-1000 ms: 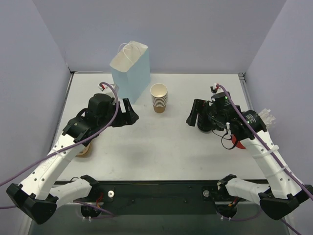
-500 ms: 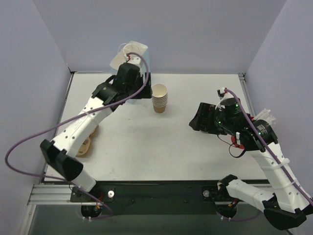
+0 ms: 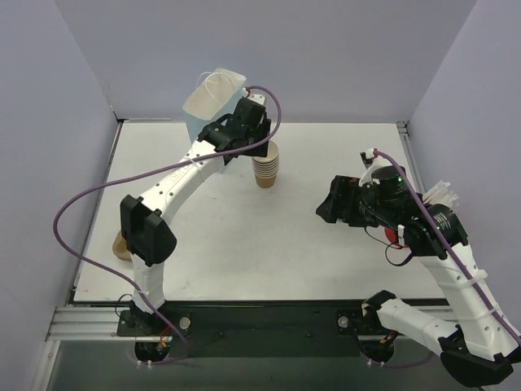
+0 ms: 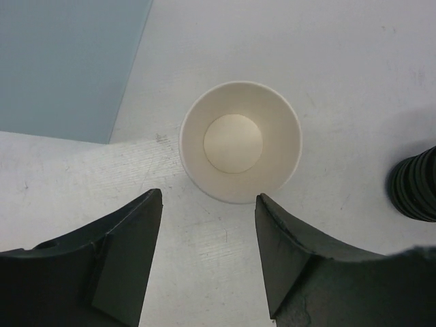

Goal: Pack the takeout coffee

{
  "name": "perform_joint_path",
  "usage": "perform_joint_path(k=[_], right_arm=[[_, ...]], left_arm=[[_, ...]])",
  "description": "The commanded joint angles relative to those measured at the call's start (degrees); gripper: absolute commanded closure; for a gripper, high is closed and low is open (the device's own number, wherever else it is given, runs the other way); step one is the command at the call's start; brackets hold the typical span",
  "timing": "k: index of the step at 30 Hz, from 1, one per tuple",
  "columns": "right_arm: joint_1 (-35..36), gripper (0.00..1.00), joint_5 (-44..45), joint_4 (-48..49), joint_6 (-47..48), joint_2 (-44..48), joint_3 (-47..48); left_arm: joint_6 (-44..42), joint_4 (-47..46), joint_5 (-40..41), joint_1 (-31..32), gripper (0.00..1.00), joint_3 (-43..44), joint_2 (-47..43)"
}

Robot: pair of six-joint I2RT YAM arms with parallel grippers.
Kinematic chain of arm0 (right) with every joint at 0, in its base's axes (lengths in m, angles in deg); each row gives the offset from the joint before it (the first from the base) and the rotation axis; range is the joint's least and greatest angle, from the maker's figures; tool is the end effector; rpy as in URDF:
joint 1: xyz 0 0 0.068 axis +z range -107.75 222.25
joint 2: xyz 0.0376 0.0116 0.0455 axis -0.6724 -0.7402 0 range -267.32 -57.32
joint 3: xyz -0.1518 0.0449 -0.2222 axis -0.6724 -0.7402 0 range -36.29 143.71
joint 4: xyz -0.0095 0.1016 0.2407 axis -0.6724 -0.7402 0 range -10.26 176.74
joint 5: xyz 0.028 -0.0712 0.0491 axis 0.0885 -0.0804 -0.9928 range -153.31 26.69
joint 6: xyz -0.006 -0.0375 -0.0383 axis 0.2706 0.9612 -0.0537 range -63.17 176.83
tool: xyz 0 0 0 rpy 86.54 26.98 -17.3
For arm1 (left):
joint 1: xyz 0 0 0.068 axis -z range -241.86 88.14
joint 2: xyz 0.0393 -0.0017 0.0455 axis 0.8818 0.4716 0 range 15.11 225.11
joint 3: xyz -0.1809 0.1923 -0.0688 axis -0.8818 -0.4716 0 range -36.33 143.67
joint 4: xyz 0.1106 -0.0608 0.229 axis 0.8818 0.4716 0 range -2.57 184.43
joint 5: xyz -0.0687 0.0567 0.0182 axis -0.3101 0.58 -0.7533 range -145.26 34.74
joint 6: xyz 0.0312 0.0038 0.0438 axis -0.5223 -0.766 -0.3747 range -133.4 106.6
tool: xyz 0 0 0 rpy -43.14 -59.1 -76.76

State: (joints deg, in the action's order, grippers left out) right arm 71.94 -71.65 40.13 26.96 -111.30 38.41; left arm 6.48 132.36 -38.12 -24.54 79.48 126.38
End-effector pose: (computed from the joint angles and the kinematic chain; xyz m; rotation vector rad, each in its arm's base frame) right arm 0.1459 0.0892 0.4222 -0.0929 2.1103 0.7899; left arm 0.3544 -0.2569 0.3688 0.1853 2.2382 -0.1993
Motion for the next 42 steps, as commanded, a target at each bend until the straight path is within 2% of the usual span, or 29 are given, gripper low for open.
perform_joint_path(k=[1,12,23,24,28,30,34,39,42], right_arm=[[0.3,0.25,-1.5,-0.8,0.7,0.3,0.9],[0.3,0.26,-2.8,-0.8,4.3,0.2,3.0],[0.3,0.28,-3.0,-0.9,4.7,0.1,3.4],[0.2,0.28,-2.9,-0.9,4.8,0.0,3.4],[0.2,0.27,-2.6,-0.8,4.8,0.0,3.4],[0.2,0.27,-2.6,-0.8,4.7,0.1,3.3],[0.2,0.27,-2.6,-0.7,4.7,-0.2,3.2],[0.2,0.27,-2.4,-0.8,4.7,-0.2,3.1],[0.2,0.27,-2.3,-0.8,4.6,-0.3,3.0]], left_arm=[[-0.7,-0.7,-2.2,-1.4,0.35,3.9,3.0],[1.0,-0.8,-3.3,-3.7,0.44,6.3,6.9],[0.7,0.0,-4.3,-3.7,0.58,8.6,9.9],[0.6,0.1,-4.3,-3.7,0.62,8.7,10.2],[0.5,0.2,-4.1,-3.8,0.65,8.9,10.5],[0.4,0.2,-4.1,-3.8,0.68,9.0,10.5],[0.4,0.3,-4.7,-3.7,0.83,9.5,10.6],[0.9,0.8,-5.6,-3.7,0.89,11.5,10.6],[1.2,0.9,-6.9,-3.8,1.0,12.2,10.6]])
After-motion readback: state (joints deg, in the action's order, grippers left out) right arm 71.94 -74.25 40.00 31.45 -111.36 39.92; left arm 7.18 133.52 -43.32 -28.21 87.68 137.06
